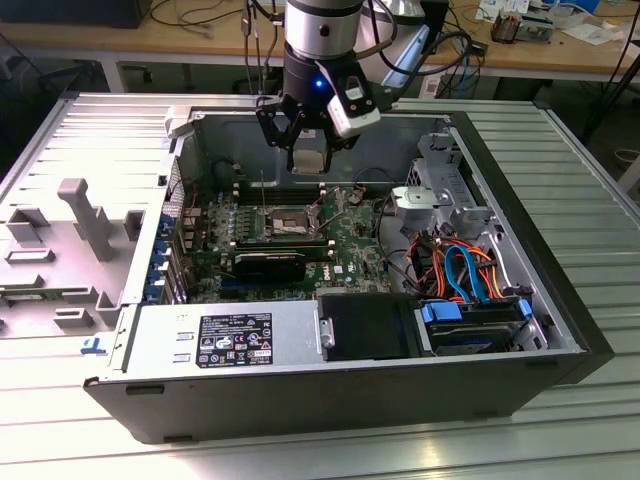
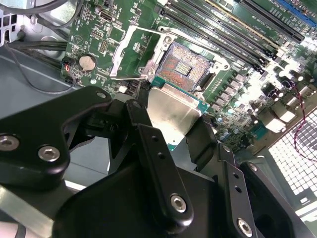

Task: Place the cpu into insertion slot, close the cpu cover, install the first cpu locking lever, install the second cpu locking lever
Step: 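Place the cpu into insertion slot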

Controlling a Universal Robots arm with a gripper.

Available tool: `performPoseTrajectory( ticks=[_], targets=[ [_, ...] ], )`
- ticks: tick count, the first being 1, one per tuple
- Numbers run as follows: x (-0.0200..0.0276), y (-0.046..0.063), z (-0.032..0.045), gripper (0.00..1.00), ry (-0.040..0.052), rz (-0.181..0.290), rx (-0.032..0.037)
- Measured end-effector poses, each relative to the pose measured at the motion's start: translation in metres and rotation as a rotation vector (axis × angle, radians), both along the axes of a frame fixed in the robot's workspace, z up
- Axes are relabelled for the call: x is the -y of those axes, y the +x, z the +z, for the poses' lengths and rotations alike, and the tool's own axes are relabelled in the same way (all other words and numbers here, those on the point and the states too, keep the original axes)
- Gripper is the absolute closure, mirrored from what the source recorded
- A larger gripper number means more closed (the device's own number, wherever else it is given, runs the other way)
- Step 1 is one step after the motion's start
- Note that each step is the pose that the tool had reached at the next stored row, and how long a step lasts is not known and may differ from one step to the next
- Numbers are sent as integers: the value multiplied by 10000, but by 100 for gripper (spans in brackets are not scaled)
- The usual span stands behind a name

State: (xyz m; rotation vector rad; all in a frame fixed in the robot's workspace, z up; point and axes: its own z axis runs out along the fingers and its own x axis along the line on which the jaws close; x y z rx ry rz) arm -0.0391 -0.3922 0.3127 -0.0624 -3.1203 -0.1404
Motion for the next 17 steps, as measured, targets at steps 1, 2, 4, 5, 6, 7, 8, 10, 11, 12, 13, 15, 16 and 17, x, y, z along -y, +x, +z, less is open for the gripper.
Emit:
performPoseTrajectory(
  ticks=[1,2,4,5,6,7,8,10,11,12,13,15,16,17],
  targets=[
    [0,0,0,45,0,-24,0],
    [0,0,0,45,0,-31,0],
    [1,0,0,45,0,-32,0],
    [1,0,0,45,0,-33,0],
    [1,0,0,45,-1,-34,0],
    [1,0,0,45,-2,-34,0],
    [1,0,1,45,-5,-33,0],
    [2,0,-1,45,-32,-34,0],
    [2,1,-1,45,-41,-33,-1],
    [1,1,-3,45,-42,-35,-1],
    [1,1,-5,45,-42,-38,0],
    [1,2,-7,45,-42,-39,0],
    [1,2,-21,45,-42,-38,-1],
    [1,2,-24,45,-41,-39,0]
  ],
)
